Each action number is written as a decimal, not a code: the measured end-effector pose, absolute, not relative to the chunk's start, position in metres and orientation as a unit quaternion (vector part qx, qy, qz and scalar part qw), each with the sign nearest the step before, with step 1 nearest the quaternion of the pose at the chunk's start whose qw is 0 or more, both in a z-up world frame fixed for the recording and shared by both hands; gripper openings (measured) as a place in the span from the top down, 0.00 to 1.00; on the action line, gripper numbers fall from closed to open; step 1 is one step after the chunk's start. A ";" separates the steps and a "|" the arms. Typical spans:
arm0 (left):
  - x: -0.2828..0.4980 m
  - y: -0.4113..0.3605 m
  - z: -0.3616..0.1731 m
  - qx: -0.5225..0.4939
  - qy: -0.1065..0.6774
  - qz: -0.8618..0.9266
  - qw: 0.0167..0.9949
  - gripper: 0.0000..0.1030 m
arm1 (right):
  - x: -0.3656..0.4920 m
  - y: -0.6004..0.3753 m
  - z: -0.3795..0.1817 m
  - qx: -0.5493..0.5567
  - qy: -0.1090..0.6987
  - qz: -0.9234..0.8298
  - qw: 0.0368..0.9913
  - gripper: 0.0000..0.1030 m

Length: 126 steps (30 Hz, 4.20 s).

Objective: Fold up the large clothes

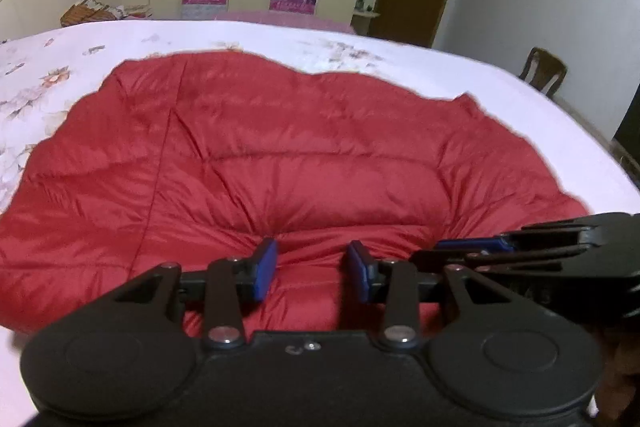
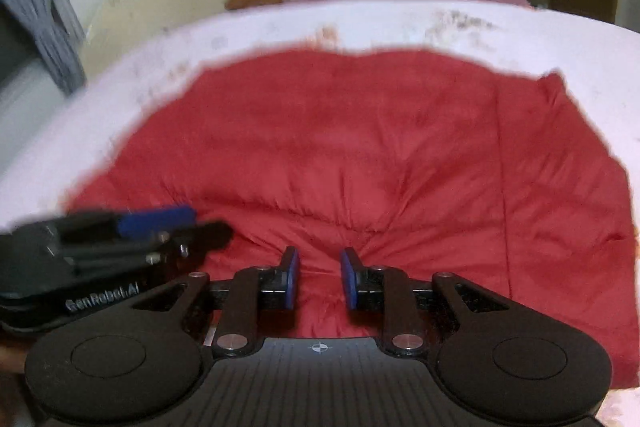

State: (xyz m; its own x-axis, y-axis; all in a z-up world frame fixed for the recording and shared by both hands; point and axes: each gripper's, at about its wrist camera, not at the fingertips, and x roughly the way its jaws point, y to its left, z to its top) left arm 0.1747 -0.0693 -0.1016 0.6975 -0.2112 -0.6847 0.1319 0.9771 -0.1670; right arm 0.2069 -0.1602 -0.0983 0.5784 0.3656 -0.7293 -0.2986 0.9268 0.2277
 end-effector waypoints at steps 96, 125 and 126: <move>0.214 -0.192 -0.011 -0.112 0.297 -0.165 0.934 0.82 | 0.182 -0.371 -0.076 0.281 0.403 0.104 0.865 0.99; 0.307 -0.062 -0.049 -0.197 0.338 -0.124 0.912 0.65 | 0.256 -0.395 -0.038 0.310 0.341 0.135 0.877 0.46; 0.314 -0.062 -0.053 -0.202 0.340 -0.128 0.909 0.67 | 0.260 -0.394 -0.038 0.306 0.342 0.134 0.879 0.47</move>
